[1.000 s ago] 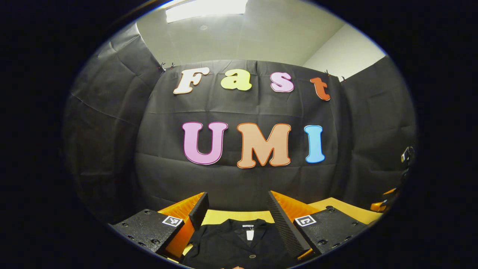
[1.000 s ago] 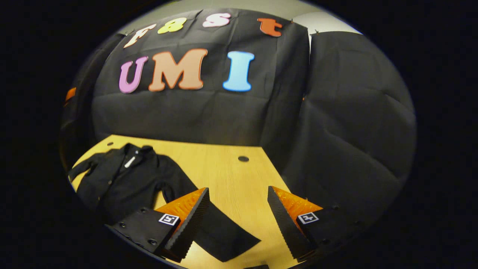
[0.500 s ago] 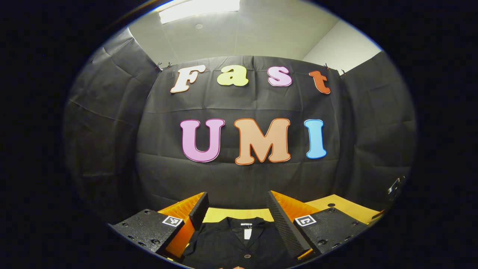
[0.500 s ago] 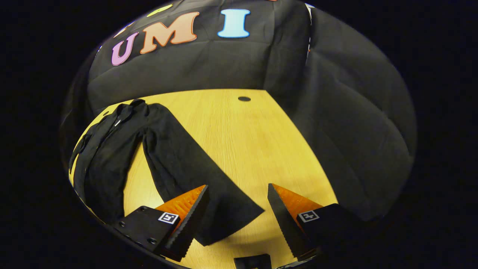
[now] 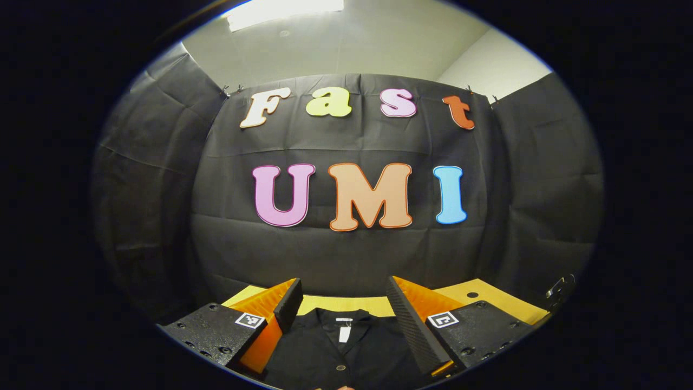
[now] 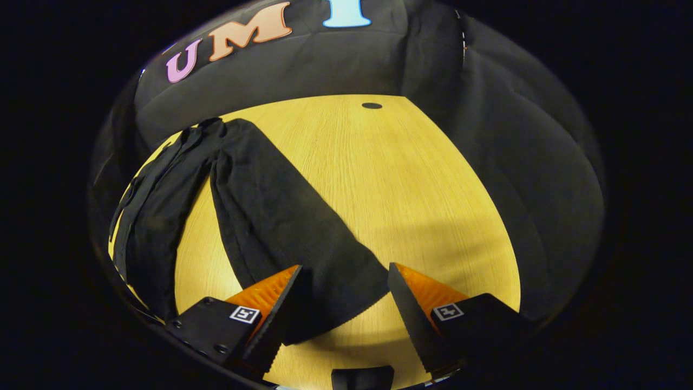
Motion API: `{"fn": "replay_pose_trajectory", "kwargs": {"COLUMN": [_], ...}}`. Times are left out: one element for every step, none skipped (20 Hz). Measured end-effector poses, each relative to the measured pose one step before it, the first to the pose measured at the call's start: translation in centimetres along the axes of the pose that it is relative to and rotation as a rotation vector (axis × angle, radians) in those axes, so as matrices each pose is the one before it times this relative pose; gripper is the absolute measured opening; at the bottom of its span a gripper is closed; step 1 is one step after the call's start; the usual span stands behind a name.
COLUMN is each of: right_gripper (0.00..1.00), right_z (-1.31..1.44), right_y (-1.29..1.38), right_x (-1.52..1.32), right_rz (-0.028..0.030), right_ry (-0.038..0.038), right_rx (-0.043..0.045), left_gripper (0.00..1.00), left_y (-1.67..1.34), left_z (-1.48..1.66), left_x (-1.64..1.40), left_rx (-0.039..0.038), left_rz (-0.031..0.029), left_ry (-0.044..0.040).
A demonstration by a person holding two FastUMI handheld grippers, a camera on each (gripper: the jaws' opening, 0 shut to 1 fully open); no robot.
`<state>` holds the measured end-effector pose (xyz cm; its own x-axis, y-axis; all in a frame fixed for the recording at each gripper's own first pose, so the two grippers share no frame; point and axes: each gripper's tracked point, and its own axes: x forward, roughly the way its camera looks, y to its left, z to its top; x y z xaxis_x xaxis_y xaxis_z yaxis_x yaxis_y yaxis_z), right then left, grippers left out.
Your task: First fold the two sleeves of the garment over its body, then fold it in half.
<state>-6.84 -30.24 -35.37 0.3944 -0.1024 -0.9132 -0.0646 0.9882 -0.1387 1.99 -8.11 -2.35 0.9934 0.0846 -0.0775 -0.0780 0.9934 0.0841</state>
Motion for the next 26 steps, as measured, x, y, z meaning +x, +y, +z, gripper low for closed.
{"fn": "replay_pose_trajectory", "kwargs": {"right_gripper": [0.99,0.89,0.84,0.65,0.61,0.6,0.41,0.21,0.12,0.14,0.08,0.03,0.03,0.03,0.03,0.03,0.03,0.02,0.03,0.02,0.02,0.02,0.02,0.03,0.02,0.02], "right_z": [-0.061,0.217,0.087,-0.291,-0.027,-0.008,0.229,0.039,-0.057,-0.045,0.273,0.096,0.184,-0.054,0.319,0.623,1.065,0.875,0.953,0.833,0.934,0.874,0.874,0.809,1.0,0.933], "right_y": [0.176,0.172,-0.137,-0.496,-0.026,0.102,0.206,0.094,0.135,0.322,0.056,-0.009,0.078,0.161,0.766,1.147,1.505,1.208,1.599,1.578,1.699,1.696,1.65,2.028,2.006,2.033], "right_x": [0.055,-0.139,0.036,0.184,0.045,-0.082,-0.133,0.097,0.022,-0.243,0.552,-0.602,0.103,-0.282,-0.49,-0.53,-0.49,-0.581,-0.66,-0.518,-0.5,-0.57,-0.604,-0.243,-0.24,0.086], "right_rz": [0.00481,0.00567,0.00419,0.00545,0.00591,0.00727,0.00297,-0.0057,-0.00017,0.00558,0.0023,-0.00259,-0.00357,0.00157,0.01906,0.01648,0.01703,0.01096,0.01146,0.00011,0.00894,0.00652,0.00149,0.01565,0.01162,0.00879], "right_ry": [0.01902,0.01219,0.01465,0.01409,0.01601,0.00599,-0.00582,-0.00137,0.01573,0.01007,0.0094,-0.00434,-0.00941,-0.01527,-0.02421,-0.03023,-0.02868,-0.0262,-0.02406,-0.01483,-0.00965,-0.01747,-0.00684,-0.00433,-0.01419,-0.00973], "right_rx": [-0.00441,-0.00412,-0.00344,-0.00519,-0.01424,-0.01384,-0.00199,-0.0045,-0.00428,0.01257,0.01666,0.01059,-0.00099,0.01385,0.02309,0.02408,0.01283,0.00134,-0.01137,-0.02038,-0.02133,-0.02474,-0.02752,-0.02346,-0.02199,-0.02111], "left_gripper": [0.92,0.92,0.93,0.93,0.92,0.93,0.93,0.93,0.93,0.92,0.93,0.93,0.92,0.93,0.93,0.92,0.92,0.92,0.92,0.92,0.93,0.92,0.92,0.92,0.92,0.93], "left_y": [-0.557,-0.424,-0.417,-0.424,-0.311,-0.215,-0.028,0.08,0.203,0.285,0.427,0.656,0.858,0.754,0.822,0.913,1.042,0.942,0.96,1.117,1.138,1.504,1.615,1.469,1.427,1.627], "left_z": [-0.076,-0.059,-0.25,-0.04,-0.018,0.085,0.112,0.168,-0.075,-0.095,0.038,0.141,0.175,0.288,0.173,-0.134,0.003,-0.019,-0.011,-0.1,-0.395,-0.051,0.076,-0.106,0.048,0.329], "left_x": [0.007,0.095,-0.015,0.005,-0.034,-0.019,-0.071,-0.121,-0.073,-0.155,-0.127,-0.119,-0.169,-0.117,-0.098,-0.058,-0.134,-0.08,-0.121,-0.058,-0.086,-0.082,0.201,0.017,-0.265,-0.169], "left_rx": [-0.00176,-0.00153,-0.0038,-0.00394,-0.00149,0.00052,0.00259,0.00431,0.00206,-0.00139,-0.00106,-0.00031,-0.00352,-0.0058,-0.00267,0.00103,-0.00251,-0.00893,-0.01194,-0.01056,-0.00762,-0.00518,-0.00924,-0.01098,-0.00523,0.00203], "left_rz": [-0.00629,-0.00543,-0.00568,-0.00646,-0.00335,-0.00159,0.00035,0.0032,0.00486,0.00532,0.00622,0.01198,0.01428,0.00991,0.01007,0.01067,0.01064,0.00502,0.00204,0.00172,0.005,0.01028,0.0151,0.01067,0.00625,0.01035], "left_ry": [0.00118,0.003,0.00336,0.0031,0.00123,-0.0014,-0.00325,-0.00502,-0.00108,0.00031,-0.00064,-0.00511,-0.01042,-0.01279,-0.00952,-0.00577,-0.00562,-0.00581,-0.00468,0.00215,0.00663,-0.00339,0.00235,0.0108,0.00052,-0.0062]}}
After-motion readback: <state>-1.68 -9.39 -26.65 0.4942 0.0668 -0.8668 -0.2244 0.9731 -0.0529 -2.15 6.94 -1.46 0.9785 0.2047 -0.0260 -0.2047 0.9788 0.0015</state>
